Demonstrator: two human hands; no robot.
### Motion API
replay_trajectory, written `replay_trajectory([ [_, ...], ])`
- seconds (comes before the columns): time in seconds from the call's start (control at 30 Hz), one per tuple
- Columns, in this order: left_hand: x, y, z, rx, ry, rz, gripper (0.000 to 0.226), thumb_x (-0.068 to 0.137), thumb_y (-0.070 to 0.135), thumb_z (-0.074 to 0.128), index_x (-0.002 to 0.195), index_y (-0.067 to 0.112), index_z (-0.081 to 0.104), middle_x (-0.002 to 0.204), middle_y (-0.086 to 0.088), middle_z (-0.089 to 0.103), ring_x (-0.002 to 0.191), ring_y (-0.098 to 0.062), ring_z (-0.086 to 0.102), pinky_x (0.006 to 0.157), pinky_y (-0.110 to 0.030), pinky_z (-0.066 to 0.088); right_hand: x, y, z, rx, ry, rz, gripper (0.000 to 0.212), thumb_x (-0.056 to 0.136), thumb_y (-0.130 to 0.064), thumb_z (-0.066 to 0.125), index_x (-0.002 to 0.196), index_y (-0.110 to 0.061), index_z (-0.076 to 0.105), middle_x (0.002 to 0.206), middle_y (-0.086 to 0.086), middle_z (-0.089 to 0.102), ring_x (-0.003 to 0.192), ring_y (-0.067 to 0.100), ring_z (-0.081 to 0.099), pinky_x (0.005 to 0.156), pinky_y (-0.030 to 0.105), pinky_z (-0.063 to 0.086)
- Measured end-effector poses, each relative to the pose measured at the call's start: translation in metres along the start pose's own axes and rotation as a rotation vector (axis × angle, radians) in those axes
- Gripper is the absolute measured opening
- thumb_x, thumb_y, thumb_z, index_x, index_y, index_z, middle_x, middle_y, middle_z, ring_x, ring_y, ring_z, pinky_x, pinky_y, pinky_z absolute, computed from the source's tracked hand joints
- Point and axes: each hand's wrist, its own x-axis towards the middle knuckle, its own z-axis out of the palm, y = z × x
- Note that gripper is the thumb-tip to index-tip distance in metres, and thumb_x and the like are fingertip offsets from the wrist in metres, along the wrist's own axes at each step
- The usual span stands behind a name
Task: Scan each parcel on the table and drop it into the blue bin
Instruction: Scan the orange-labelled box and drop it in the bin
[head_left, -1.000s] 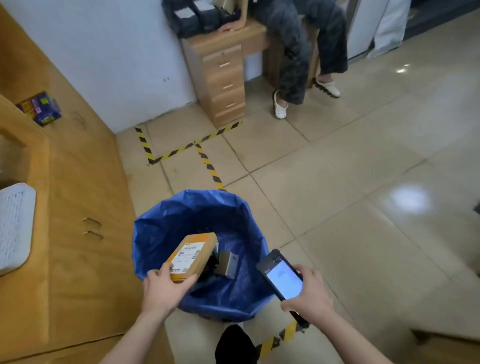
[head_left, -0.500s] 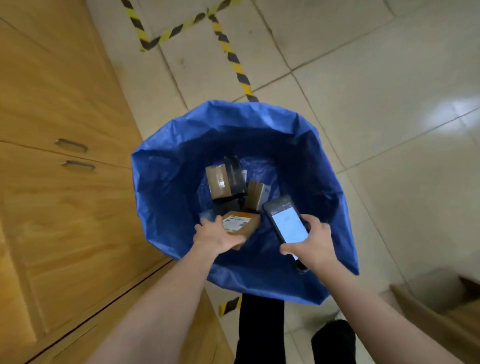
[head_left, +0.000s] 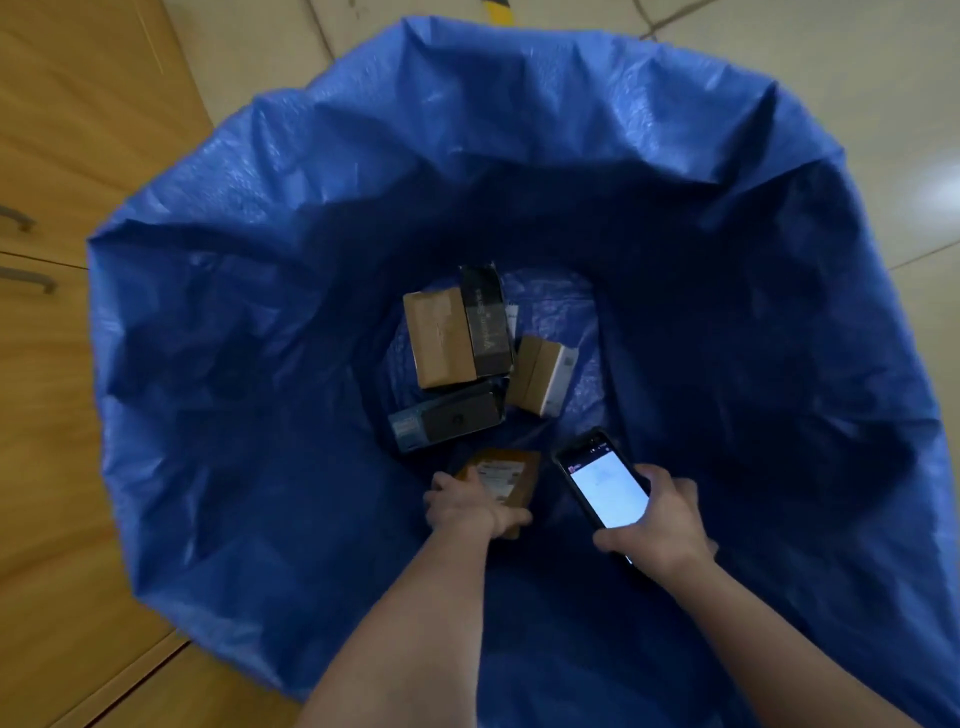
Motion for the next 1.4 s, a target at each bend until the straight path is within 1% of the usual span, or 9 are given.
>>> replay_trajectory([
  [0.07, 0.018, 0.002, 0.009, -0.006, 0.005, -0.009, 0.111, 0.063, 0.074, 0.068, 0.148, 0.026, 0.016, 0.138, -0.015, 0.022, 0.126, -0.037, 0.032, 0.096, -0.039, 0.040, 0.014, 0.005, 0.011, -0.022, 0.002, 0.002, 0.097, 0.052, -0.028, 0.084, 0.136, -0.032, 0.036, 0.114, -0.007, 0.028, 0.092, 0.017, 0.047, 0.092, 0.044, 0.035],
  [0.2, 0.042, 0.005, 0.019, -0.017, 0.039, -0.021, 0.113, 0.062, 0.078, 0.067, 0.148, 0.027, 0.015, 0.138, -0.015, 0.021, 0.127, -0.037, 0.031, 0.099, -0.042, 0.039, 0.032, 0.013, 0.027, -0.034, -0.010, 0.008, 0.097, 0.052, -0.029, 0.083, 0.136, -0.032, 0.036, 0.119, -0.005, 0.031, 0.101, 0.019, 0.051, 0.092, 0.043, 0.037],
  [0.33, 0.046, 0.005, 0.016, 0.087, 0.063, -0.011, 0.113, 0.060, 0.083, 0.062, 0.148, 0.030, 0.014, 0.142, -0.018, 0.022, 0.132, -0.040, 0.028, 0.106, -0.046, 0.035, 0.034, 0.014, 0.030, -0.034, -0.005, 0.020, 0.096, 0.052, -0.029, 0.084, 0.136, -0.032, 0.037, 0.123, -0.004, 0.032, 0.100, 0.019, 0.053, 0.092, 0.041, 0.037],
  [0.6, 0.004, -0.001, -0.009, 0.224, 0.097, 0.082, 0.105, 0.065, 0.080, 0.062, 0.146, 0.029, 0.019, 0.143, -0.010, 0.031, 0.132, -0.032, 0.032, 0.098, -0.045, 0.036, -0.001, 0.007, 0.009, 0.008, 0.023, -0.014, 0.095, 0.051, -0.028, 0.084, 0.134, -0.034, 0.037, 0.113, -0.009, 0.027, 0.096, 0.017, 0.049, 0.092, 0.042, 0.036],
  [0.83, -0.082, 0.000, -0.037, 0.229, 0.149, 0.237, 0.086, 0.072, 0.073, 0.061, 0.139, 0.026, 0.033, 0.136, -0.008, 0.045, 0.124, -0.029, 0.045, 0.097, -0.041, 0.043, -0.067, -0.004, -0.033, 0.089, 0.080, -0.054, 0.097, 0.049, -0.030, 0.081, 0.135, -0.036, 0.036, 0.118, -0.010, 0.029, 0.102, 0.017, 0.052, 0.092, 0.040, 0.037],
  [1.03, -0.186, -0.005, -0.057, 0.262, 0.357, 0.448, 0.047, 0.091, 0.048, 0.054, 0.129, 0.021, 0.046, 0.126, -0.005, 0.055, 0.116, -0.026, 0.054, 0.089, -0.037, 0.049, -0.155, 0.001, -0.084, 0.136, 0.129, -0.097, 0.098, 0.047, -0.036, 0.074, 0.135, -0.042, 0.031, 0.116, -0.015, 0.027, 0.114, 0.011, 0.047, 0.093, 0.039, 0.039],
  [1.1, -0.221, -0.006, -0.062, 0.242, 0.413, 0.513, 0.037, 0.093, 0.046, 0.051, 0.121, 0.023, 0.050, 0.121, -0.001, 0.057, 0.111, -0.023, 0.056, 0.083, -0.033, 0.048, -0.185, 0.010, -0.102, 0.177, 0.150, -0.091, 0.100, 0.043, -0.038, 0.070, 0.134, -0.044, 0.030, 0.117, -0.015, 0.026, 0.116, 0.010, 0.045, 0.095, 0.039, 0.040],
  [1.23, -0.289, 0.001, -0.072, 0.238, 0.505, 0.639, 0.026, 0.094, 0.050, 0.048, 0.109, 0.028, 0.050, 0.104, 0.006, 0.060, 0.097, -0.015, 0.060, 0.076, -0.031, 0.048, -0.240, 0.034, -0.145, 0.370, 0.237, -0.095, 0.101, 0.036, -0.040, 0.064, 0.132, -0.042, 0.033, 0.117, -0.016, 0.030, 0.107, 0.008, 0.049, 0.095, 0.038, 0.044],
  [1.4, -0.369, 0.031, -0.059, 0.404, 0.601, 0.801, 0.027, 0.091, 0.051, 0.052, 0.108, 0.030, 0.052, 0.102, 0.010, 0.061, 0.096, -0.011, 0.060, 0.077, -0.029, 0.049, -0.302, 0.088, -0.200, 0.549, 0.387, -0.107, 0.090, 0.048, -0.031, 0.072, 0.131, -0.035, 0.037, 0.114, -0.013, 0.032, 0.093, 0.008, 0.049, 0.095, 0.043, 0.045],
])
